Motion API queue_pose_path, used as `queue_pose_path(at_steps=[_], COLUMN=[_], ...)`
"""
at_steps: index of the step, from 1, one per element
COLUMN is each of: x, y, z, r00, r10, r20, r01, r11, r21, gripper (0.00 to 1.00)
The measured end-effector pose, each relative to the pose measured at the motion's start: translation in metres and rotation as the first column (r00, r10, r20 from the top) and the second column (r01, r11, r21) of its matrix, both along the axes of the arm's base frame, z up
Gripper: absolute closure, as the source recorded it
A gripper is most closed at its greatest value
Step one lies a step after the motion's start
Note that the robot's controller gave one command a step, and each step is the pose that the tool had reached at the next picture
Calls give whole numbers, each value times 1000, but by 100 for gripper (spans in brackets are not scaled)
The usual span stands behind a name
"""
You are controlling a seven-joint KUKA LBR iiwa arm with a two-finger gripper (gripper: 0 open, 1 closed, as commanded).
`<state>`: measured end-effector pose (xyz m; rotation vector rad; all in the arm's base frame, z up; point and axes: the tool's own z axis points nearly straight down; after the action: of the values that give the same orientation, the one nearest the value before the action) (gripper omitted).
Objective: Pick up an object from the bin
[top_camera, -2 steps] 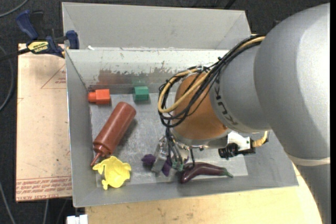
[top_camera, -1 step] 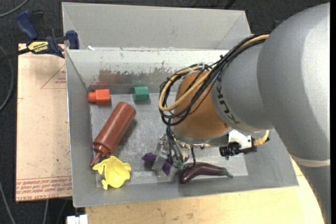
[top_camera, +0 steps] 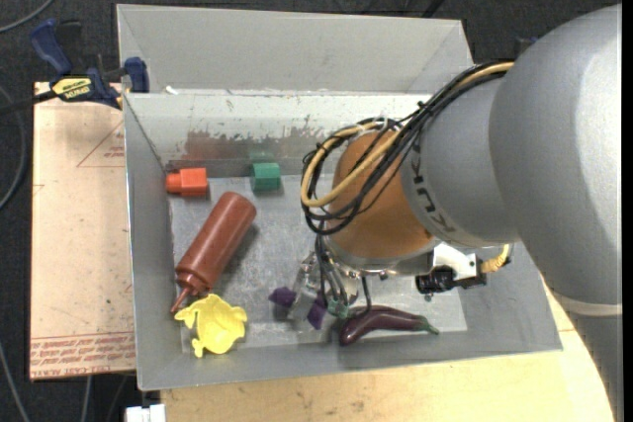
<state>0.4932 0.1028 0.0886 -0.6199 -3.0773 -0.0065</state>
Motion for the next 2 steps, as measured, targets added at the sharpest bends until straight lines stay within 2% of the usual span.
queue_pose_path(at_steps=[2], x=[0], y=[0], z=[31], r00=[1000], r10=[1], r20=[-2], r01=[-1], r11=[1000], r21=[0], gripper=[100])
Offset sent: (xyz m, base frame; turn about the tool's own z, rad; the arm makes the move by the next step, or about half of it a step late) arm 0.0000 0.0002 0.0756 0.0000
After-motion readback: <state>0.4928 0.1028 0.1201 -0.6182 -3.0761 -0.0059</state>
